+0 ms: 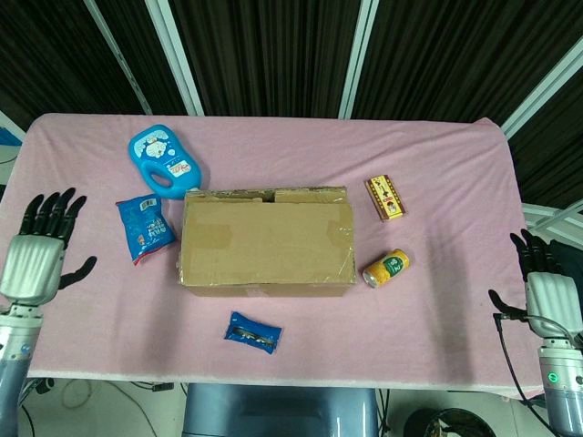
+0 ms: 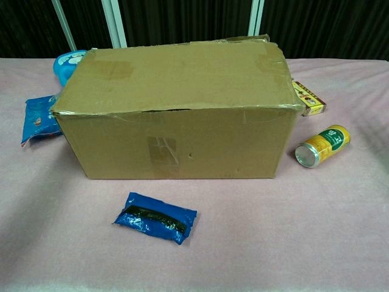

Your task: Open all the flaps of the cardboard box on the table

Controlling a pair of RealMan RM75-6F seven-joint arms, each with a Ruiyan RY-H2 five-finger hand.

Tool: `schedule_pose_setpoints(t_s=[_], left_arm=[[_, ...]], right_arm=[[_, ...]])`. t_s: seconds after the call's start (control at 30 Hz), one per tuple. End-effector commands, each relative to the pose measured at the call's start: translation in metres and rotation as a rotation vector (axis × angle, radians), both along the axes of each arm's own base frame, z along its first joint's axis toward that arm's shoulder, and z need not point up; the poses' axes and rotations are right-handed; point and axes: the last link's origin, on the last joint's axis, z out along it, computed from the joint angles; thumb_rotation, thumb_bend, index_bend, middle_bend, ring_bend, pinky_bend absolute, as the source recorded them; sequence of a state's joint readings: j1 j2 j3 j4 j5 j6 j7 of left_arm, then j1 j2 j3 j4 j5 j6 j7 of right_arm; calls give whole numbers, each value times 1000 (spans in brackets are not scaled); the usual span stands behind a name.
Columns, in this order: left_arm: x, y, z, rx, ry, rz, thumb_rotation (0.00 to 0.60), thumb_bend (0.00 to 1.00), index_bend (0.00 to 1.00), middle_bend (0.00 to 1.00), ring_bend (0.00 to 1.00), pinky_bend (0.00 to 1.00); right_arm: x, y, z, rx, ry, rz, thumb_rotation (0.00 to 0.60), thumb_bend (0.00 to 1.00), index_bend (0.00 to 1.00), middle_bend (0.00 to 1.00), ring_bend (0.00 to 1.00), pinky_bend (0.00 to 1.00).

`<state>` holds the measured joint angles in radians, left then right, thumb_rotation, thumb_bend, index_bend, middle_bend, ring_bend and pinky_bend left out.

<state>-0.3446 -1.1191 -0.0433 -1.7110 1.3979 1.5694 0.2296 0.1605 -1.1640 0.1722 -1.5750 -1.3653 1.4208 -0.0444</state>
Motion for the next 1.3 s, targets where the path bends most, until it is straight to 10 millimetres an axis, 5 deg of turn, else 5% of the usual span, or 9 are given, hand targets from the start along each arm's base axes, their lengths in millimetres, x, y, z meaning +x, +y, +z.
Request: schedule_pose_setpoints(t_s=[0.03, 0.2, 0.37, 0.47, 0.7, 1.0, 1.3], left_arm=[[-34, -32, 1, 10, 7, 35, 600, 187, 0, 0, 0, 0], [-52, -34, -8, -19, -28, 57, 600, 188, 0, 0, 0, 0], [-56, -33, -11, -38, -30, 55, 600, 191, 0, 0, 0, 0], [-58, -32, -11, -47, -54, 60, 600, 191, 0, 0, 0, 0], [-58, -31, -11, -60, -84, 61, 600, 194, 0, 0, 0, 0], [-60, -28, -10, -67, -102, 75, 600, 195, 0, 0, 0, 0], [-60, -27, -10, -73, -110, 77, 600, 195, 0, 0, 0, 0]], right_arm=[[20, -15, 5, 4, 14, 62, 576, 365, 0, 0, 0, 236], [63, -50, 10, 66, 14, 154, 588, 552, 0, 0, 0, 236], [96, -76, 8, 124, 17, 215, 588, 890, 26, 90, 80, 246], [121, -97, 1, 170, 12, 250, 597, 995, 85, 118, 105, 257], [165, -130, -29, 271, -13, 292, 600, 1000, 265, 135, 119, 307], [199, -152, -66, 337, -56, 310, 600, 1000, 321, 221, 207, 321], [226, -170, -82, 351, -128, 300, 600, 1000, 325, 280, 270, 330]])
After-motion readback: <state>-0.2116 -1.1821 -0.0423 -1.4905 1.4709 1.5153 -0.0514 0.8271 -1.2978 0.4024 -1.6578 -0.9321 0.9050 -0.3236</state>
